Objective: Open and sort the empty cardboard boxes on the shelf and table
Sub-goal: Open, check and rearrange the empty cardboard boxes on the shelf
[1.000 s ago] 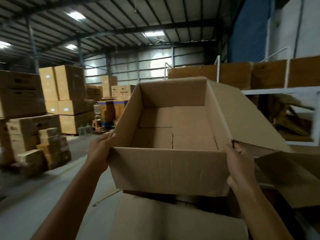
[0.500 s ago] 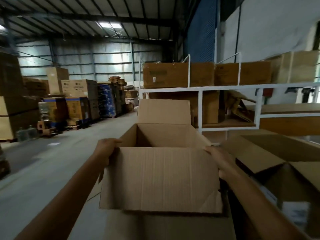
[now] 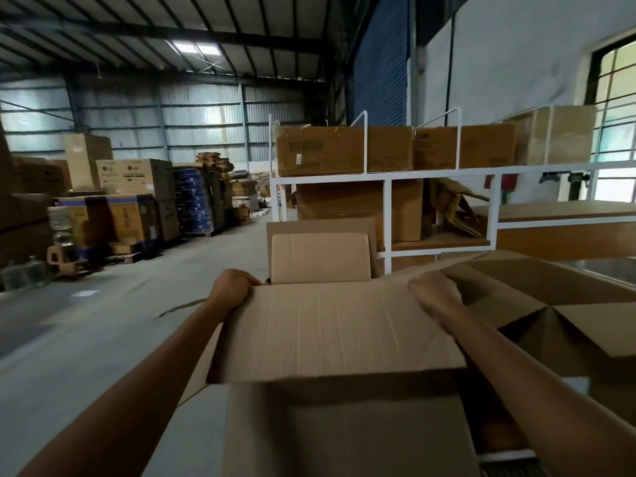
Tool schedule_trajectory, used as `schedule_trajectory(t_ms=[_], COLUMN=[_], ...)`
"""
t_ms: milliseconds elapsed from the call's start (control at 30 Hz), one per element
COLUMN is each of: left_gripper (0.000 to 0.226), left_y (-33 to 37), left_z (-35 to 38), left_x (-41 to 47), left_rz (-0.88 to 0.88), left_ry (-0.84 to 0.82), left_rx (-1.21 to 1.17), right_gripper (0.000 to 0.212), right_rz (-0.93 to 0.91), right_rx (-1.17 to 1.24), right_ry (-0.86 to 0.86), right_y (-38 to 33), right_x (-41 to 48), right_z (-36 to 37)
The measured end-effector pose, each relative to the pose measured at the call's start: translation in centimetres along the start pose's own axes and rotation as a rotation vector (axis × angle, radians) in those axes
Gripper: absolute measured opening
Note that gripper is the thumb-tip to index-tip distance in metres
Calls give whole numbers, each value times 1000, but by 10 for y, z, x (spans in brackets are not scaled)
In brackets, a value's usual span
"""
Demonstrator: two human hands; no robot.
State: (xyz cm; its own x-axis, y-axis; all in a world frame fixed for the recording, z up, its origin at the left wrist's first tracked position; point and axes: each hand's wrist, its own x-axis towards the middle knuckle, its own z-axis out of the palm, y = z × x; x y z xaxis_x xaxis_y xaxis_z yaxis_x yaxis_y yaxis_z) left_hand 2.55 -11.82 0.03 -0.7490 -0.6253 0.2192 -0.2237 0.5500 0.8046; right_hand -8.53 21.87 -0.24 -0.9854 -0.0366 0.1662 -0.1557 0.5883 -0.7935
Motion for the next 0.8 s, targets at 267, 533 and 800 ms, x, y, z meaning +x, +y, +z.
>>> schedule_trajectory(t_ms=[267, 533, 800], left_gripper=[29, 32, 47], left_y=[-6, 4, -30], left_z=[-5, -6, 19], left_x=[27, 17, 10], left_rz=[48, -109, -400], left_ry=[-130, 69, -414], left_rx=[386, 716, 488], right_gripper=[12, 45, 50], right_rz=[124, 252, 215], right_rx=[19, 109, -361], right_ry=[-159, -242, -566], right_y=[-20, 7, 34], right_x=[8, 30, 32], right_z=[-9, 6, 24])
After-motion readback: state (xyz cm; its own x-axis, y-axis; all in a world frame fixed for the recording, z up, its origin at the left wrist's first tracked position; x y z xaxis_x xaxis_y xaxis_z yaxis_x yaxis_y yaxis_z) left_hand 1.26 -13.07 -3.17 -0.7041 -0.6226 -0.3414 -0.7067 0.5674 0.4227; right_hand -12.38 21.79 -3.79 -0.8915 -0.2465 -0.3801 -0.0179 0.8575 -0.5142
